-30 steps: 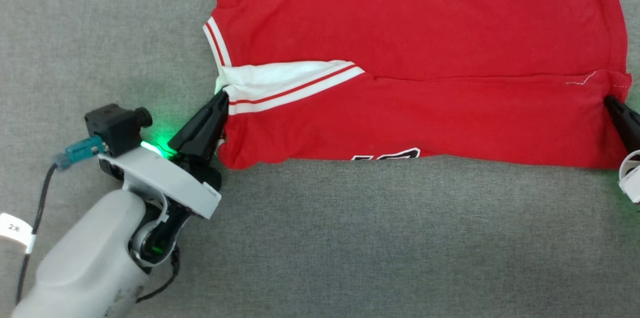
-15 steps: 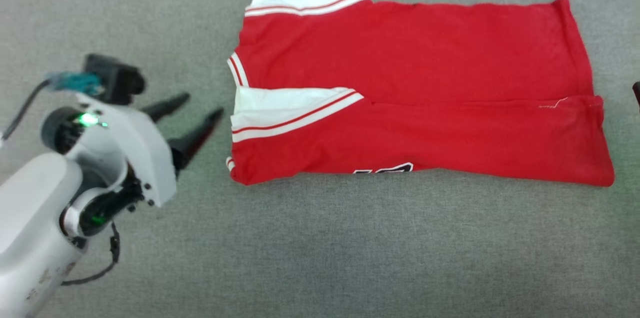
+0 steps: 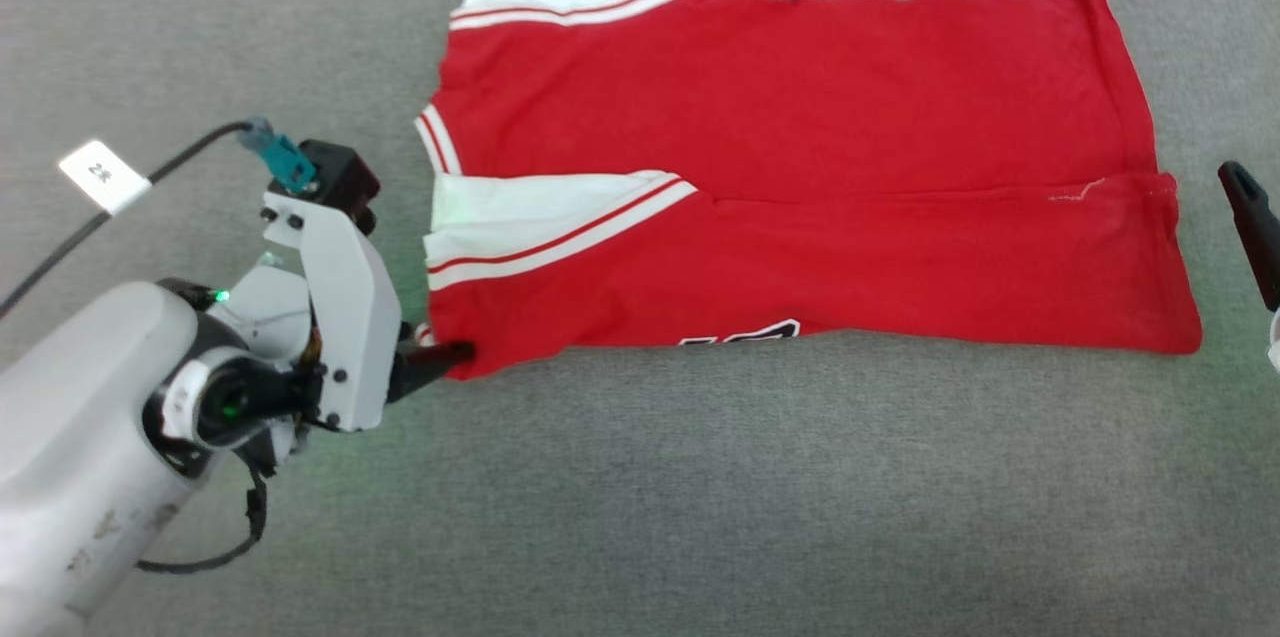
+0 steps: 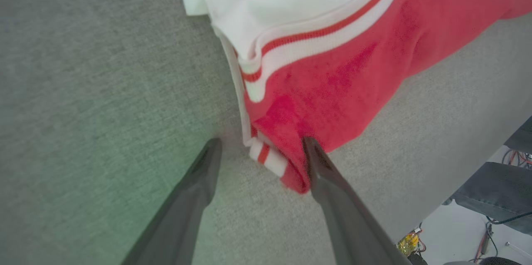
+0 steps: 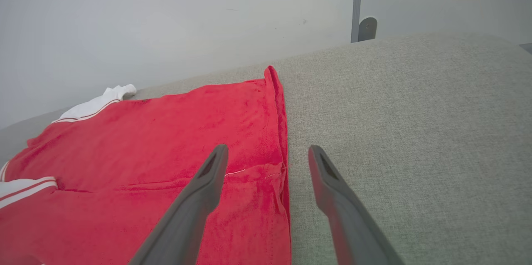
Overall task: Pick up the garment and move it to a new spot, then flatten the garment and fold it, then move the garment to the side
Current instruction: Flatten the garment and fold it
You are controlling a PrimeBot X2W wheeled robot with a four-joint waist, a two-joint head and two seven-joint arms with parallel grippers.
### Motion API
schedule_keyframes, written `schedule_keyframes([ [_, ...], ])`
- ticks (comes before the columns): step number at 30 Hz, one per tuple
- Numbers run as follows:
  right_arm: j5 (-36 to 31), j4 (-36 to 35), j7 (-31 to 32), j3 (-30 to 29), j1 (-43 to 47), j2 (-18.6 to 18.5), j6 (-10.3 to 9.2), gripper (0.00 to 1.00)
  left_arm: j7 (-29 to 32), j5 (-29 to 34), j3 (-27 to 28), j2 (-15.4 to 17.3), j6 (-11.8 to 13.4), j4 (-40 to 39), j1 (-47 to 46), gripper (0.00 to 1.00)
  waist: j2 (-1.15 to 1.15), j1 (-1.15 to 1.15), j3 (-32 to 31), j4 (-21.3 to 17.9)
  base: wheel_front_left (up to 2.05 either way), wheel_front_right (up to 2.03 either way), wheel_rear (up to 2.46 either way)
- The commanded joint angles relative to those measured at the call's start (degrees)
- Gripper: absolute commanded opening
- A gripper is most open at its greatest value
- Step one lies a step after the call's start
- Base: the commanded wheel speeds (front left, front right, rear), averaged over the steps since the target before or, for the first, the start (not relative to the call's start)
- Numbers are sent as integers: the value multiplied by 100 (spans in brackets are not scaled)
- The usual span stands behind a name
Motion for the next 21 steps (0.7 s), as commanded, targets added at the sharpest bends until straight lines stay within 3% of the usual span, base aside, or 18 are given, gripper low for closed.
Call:
schedule_keyframes([
  [1,10,-21,-29,7,-82,17,-6,100,90,-36,-7,-16,22,159,-104,100,0,0,220,-210,0,0,0],
  [6,35,-22,-13,46,-100,13,-6,100,79,-180,24,-147,-50,460,-57,99,0,0,327,-309,0,0,0],
  [9,25,-49,35,103,-92,-53,-6,100,57,-229,-11,-215,-151,593,2,0,0,0,362,-346,0,0,0],
  [15,-108,-290,487,586,-141,-489,-6,100,43,-277,-33,-293,-308,673,53,0,0,0,340,-321,0,0,0],
  [21,72,-466,1963,1185,-248,-1035,-6,100,-34,-244,-40,-390,-443,663,-1,0,0,0,331,-211,0,0,0],
])
